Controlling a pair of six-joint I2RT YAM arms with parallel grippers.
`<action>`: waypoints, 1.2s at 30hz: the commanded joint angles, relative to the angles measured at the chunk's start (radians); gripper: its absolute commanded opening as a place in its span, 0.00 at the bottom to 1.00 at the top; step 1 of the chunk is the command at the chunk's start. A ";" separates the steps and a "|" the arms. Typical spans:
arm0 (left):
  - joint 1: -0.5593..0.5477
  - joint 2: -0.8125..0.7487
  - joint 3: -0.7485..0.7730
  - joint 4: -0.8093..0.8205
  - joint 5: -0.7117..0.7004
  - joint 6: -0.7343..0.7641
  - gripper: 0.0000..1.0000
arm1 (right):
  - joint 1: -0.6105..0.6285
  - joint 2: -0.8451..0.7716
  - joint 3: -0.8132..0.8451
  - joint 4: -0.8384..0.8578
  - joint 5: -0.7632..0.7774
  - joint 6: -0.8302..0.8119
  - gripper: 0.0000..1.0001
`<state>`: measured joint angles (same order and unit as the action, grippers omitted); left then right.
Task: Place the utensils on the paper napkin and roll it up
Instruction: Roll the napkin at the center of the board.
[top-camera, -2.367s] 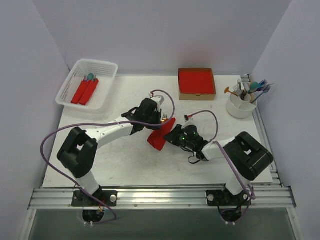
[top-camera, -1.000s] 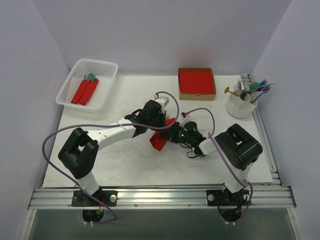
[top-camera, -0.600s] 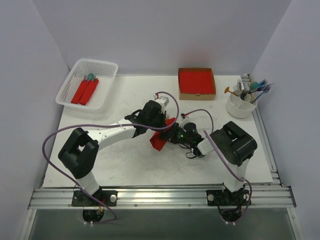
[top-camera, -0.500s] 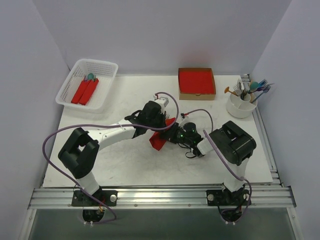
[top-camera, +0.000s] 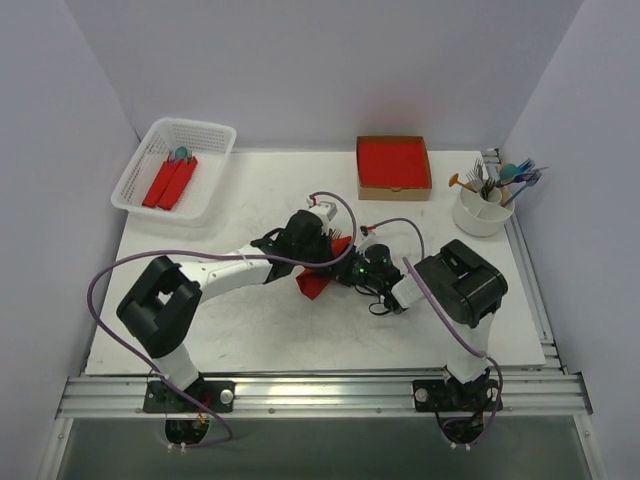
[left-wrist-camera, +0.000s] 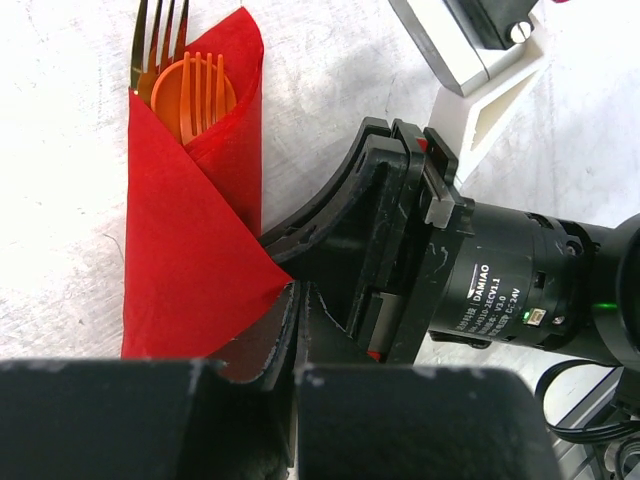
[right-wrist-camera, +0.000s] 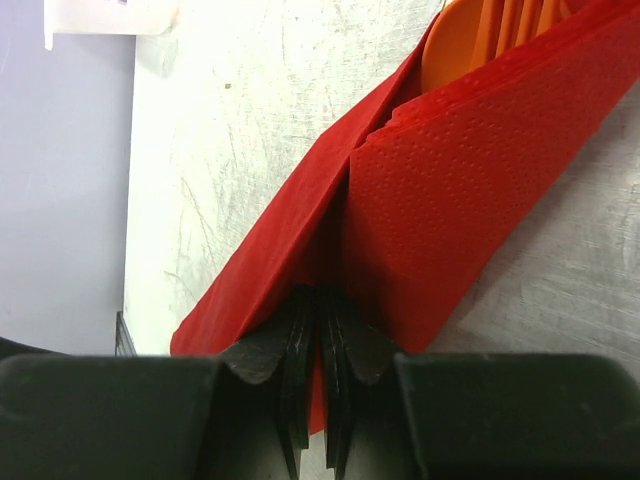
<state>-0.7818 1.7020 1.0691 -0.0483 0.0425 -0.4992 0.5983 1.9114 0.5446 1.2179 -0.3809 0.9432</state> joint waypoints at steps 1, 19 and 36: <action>-0.008 -0.054 -0.015 0.091 0.037 -0.036 0.02 | 0.009 0.012 0.023 0.009 0.017 0.000 0.08; 0.055 -0.045 -0.023 0.085 0.026 -0.007 0.02 | 0.015 -0.121 -0.064 0.057 0.014 0.016 0.14; 0.065 -0.054 -0.008 0.059 0.020 0.008 0.02 | 0.115 -0.035 -0.072 0.170 0.030 0.039 0.13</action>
<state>-0.7227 1.6924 1.0382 -0.0036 0.0582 -0.4942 0.7074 1.8507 0.4549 1.2961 -0.3664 0.9771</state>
